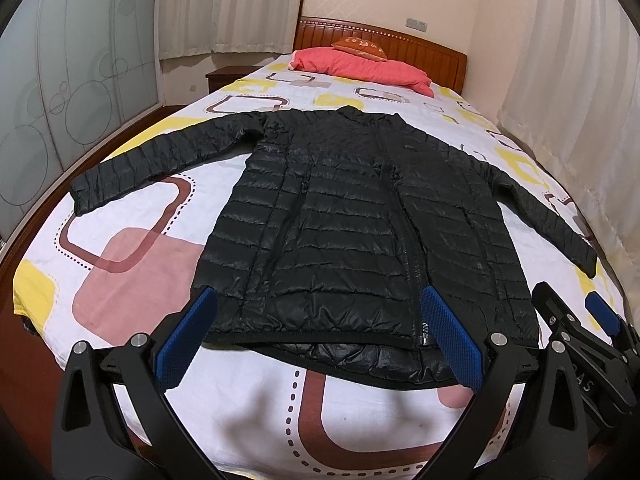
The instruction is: Fold large clothes
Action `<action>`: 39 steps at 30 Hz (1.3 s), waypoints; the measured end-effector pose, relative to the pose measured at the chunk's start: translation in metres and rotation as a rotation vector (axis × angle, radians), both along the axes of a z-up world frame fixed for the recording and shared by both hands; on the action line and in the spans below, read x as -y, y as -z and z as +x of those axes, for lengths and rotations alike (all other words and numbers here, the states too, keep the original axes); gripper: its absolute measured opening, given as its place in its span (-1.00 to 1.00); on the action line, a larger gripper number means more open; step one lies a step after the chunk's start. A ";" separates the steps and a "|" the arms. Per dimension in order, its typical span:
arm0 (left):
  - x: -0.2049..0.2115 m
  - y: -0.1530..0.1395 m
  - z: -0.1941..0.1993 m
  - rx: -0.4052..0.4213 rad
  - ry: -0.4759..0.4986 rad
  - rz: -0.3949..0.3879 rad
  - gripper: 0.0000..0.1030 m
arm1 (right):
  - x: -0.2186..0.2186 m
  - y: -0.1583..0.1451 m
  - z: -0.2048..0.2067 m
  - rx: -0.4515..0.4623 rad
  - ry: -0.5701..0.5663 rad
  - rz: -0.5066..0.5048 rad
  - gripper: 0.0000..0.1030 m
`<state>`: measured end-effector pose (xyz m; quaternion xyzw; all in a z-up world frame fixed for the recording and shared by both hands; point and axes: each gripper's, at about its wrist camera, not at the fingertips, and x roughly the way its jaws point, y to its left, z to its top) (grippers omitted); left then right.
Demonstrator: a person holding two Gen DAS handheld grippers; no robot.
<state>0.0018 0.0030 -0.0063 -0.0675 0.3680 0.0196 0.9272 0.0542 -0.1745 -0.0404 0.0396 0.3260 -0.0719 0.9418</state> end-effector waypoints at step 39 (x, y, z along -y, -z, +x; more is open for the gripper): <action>-0.002 0.004 0.001 -0.014 0.004 0.002 0.96 | 0.001 0.000 0.000 0.000 0.000 0.004 0.90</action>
